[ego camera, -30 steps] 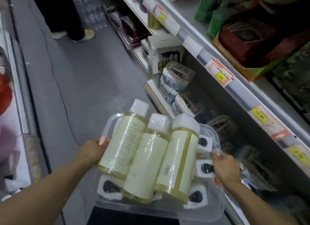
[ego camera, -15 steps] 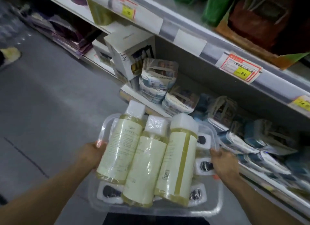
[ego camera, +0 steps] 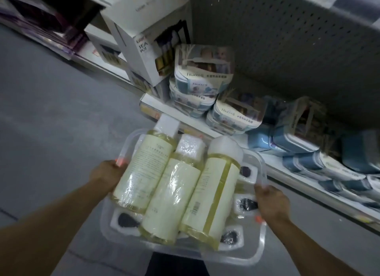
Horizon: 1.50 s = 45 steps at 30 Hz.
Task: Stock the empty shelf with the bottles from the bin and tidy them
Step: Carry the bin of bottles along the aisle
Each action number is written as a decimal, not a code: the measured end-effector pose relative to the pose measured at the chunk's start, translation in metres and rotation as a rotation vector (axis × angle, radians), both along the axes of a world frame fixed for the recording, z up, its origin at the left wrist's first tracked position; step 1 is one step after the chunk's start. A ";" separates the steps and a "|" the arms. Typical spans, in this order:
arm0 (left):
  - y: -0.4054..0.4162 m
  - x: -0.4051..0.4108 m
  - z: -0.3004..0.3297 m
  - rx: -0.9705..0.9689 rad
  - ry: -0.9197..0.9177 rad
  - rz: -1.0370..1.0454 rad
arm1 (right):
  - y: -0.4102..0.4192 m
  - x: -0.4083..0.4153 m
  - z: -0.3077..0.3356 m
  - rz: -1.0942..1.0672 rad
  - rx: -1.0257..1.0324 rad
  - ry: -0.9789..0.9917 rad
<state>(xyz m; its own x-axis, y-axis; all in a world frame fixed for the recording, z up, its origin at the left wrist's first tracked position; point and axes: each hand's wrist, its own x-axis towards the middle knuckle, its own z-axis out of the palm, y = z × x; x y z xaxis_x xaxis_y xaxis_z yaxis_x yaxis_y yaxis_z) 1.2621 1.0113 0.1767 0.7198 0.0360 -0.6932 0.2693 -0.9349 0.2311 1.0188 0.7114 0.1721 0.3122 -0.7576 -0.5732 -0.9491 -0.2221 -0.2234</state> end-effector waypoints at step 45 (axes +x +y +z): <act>-0.049 0.071 -0.211 0.112 -0.047 -0.131 | -0.003 0.054 -0.243 -0.069 0.048 0.022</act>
